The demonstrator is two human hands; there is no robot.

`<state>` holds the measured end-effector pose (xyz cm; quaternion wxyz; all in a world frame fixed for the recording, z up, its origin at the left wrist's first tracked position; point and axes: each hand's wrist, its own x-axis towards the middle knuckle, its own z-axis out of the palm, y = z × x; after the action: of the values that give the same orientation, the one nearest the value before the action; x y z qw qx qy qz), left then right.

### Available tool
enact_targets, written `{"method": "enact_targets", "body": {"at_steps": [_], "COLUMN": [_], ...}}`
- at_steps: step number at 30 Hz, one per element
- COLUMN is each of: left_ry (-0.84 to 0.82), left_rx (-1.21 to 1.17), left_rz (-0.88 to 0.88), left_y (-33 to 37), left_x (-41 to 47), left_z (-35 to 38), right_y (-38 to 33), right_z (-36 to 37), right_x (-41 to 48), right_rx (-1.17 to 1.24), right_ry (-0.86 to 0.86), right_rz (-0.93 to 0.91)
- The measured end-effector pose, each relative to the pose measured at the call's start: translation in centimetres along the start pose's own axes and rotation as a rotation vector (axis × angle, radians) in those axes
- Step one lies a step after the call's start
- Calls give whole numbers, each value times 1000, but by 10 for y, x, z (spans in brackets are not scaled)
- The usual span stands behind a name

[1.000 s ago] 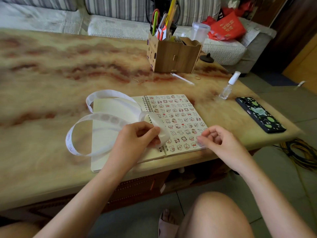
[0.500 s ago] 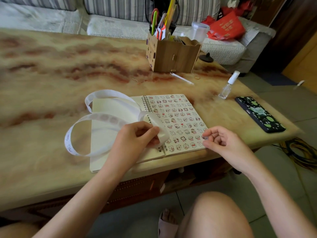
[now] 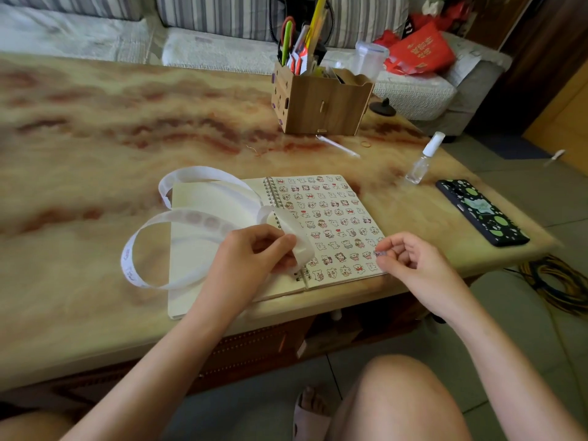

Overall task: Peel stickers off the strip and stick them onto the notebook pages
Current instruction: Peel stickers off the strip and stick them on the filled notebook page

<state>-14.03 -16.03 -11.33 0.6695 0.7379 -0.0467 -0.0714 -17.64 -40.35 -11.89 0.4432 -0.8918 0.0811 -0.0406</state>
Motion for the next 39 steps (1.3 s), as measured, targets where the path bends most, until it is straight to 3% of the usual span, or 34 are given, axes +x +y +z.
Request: {"method": "enact_targets", "body": {"at_steps": [5, 9, 17, 27, 39], "left_ry": [-4, -15, -22, -72, -92], "left_rx": [-19, -52, -152, -169, -104], "left_rz": [8, 15, 70, 60, 71], "left_y": [2, 6, 10, 11, 8], "left_x": [0, -2, -2, -2, -4], "left_z": [0, -1, -1, 2, 2], "right_y": [-9, -32, -67, -67, -65], "right_z": [-3, 5, 48, 54, 54], "right_x": [-3, -11, -12, -10, -11], "right_rx": [-15, 0, 220, 329, 296], "right_ry": [43, 189, -66, -3, 28], "right_rz": [-5, -190, -246, -259, -281]}}
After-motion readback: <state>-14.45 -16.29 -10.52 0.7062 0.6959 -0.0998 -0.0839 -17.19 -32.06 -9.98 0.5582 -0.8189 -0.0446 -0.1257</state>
